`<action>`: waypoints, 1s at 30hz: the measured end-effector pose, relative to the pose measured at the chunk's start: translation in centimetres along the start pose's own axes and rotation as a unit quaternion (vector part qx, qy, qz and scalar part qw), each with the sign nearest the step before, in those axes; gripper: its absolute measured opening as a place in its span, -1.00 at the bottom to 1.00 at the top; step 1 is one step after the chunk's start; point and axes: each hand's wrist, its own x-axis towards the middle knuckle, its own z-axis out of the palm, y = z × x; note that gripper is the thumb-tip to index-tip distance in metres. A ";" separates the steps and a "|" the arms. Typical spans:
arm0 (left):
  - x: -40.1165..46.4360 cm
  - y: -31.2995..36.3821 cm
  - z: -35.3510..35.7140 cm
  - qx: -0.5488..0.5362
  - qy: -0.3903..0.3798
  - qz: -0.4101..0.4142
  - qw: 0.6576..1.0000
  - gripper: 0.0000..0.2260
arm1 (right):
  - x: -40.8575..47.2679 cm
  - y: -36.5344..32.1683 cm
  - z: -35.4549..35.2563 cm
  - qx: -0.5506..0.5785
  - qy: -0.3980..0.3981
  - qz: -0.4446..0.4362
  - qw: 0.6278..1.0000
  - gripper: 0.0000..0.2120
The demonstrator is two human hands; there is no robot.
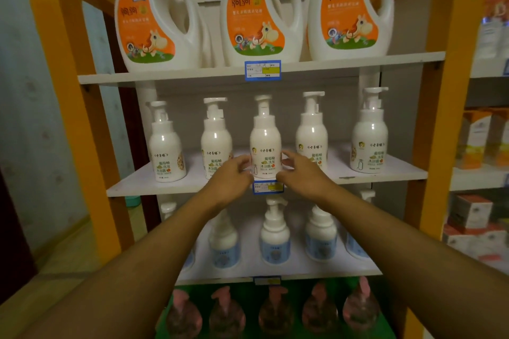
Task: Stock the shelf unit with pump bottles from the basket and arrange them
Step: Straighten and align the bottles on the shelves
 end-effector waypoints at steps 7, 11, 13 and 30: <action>-3.2 -3.7 1.7 -0.119 0.080 0.015 0.990 -0.80 | -3.3 3.1 -0.3 0.079 0.110 -0.050 0.990 -0.66; -3.6 -8.3 4.2 -0.133 0.031 -0.072 0.988 -0.77 | -4.7 7.5 2.0 0.101 0.063 -0.007 0.993 -0.79; -3.5 -10.3 5.5 -0.136 0.017 -0.100 0.985 -0.76 | -5.0 9.6 3.2 0.079 0.036 0.017 0.996 -0.76; -2.7 -14.8 10.7 -0.137 -0.100 -0.122 0.978 -0.41 | -4.0 16.5 9.7 0.106 -0.019 0.126 0.986 -0.56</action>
